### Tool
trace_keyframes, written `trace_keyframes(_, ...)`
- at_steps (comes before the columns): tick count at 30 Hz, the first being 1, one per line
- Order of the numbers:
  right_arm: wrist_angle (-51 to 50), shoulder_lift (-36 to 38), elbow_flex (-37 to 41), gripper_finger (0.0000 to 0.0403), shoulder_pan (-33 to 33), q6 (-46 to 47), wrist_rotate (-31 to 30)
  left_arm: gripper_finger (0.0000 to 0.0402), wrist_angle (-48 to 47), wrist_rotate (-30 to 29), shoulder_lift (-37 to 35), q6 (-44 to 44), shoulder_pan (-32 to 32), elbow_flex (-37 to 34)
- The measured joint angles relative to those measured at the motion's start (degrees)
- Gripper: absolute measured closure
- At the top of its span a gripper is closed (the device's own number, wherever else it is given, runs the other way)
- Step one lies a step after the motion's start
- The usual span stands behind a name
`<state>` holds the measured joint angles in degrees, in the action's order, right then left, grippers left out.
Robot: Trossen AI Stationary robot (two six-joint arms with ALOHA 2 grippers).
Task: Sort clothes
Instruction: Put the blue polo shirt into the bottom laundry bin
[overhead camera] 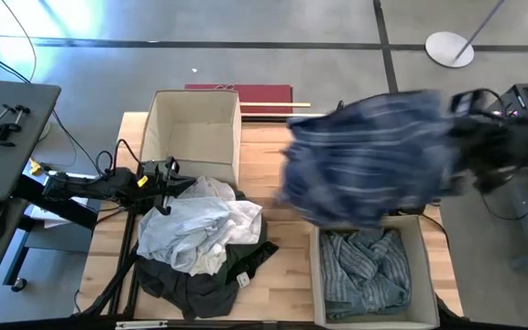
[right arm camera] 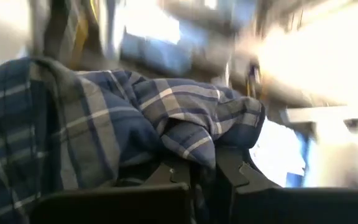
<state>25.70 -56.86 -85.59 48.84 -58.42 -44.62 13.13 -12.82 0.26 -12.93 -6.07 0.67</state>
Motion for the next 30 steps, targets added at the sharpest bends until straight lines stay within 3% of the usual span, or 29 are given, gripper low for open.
trace_keyframes(3,3.4,2.3,-0.2,0.0395,3.0,-0.2,15.1,0.0401,0.0,0.0,0.0,0.0,0.0,0.0)
trace_keyframes(7,3.2,3.7,-1.6,0.0395,4.9,7.8,31.8,0.0401,0.0,0.0,0.0,0.0,0.0,0.0)
trace_keyframes(9,2.6,3.7,-2.4,0.0395,5.3,13.0,34.1,0.0401,0.0,0.0,0.0,0.0,0.0,0.0)
trace_keyframes(13,-1.2,2.7,-4.4,0.0389,6.0,26.5,32.5,0.0401,0.0,0.0,0.0,0.0,0.0,0.0)
trace_keyframes(17,-6.6,0.5,-6.9,0.0377,6.8,28.9,32.6,0.0401,0.0,0.0,0.0,0.0,0.0,0.0)
trace_keyframes(19,-9.9,-0.7,-7.1,0.0375,6.9,29.1,30.3,0.0401,0.0,0.0,0.0,0.0,0.0,0.0)
trace_keyframes(21,-13.5,-2.5,-6.8,0.0376,6.9,29.6,24.3,0.0401,0.0,0.0,0.0,0.1,0.0,0.0)
trace_keyframes(26,-22.5,-7.8,-1.5,0.0379,6.8,33.2,1.0,0.0401,0.0,0.0,0.0,0.1,0.0,0.0)
trace_keyframes(30,-32.4,-8.9,4.7,0.0380,6.9,48.2,-19.2,0.0401,0.0,0.0,0.0,0.1,0.0,0.0)
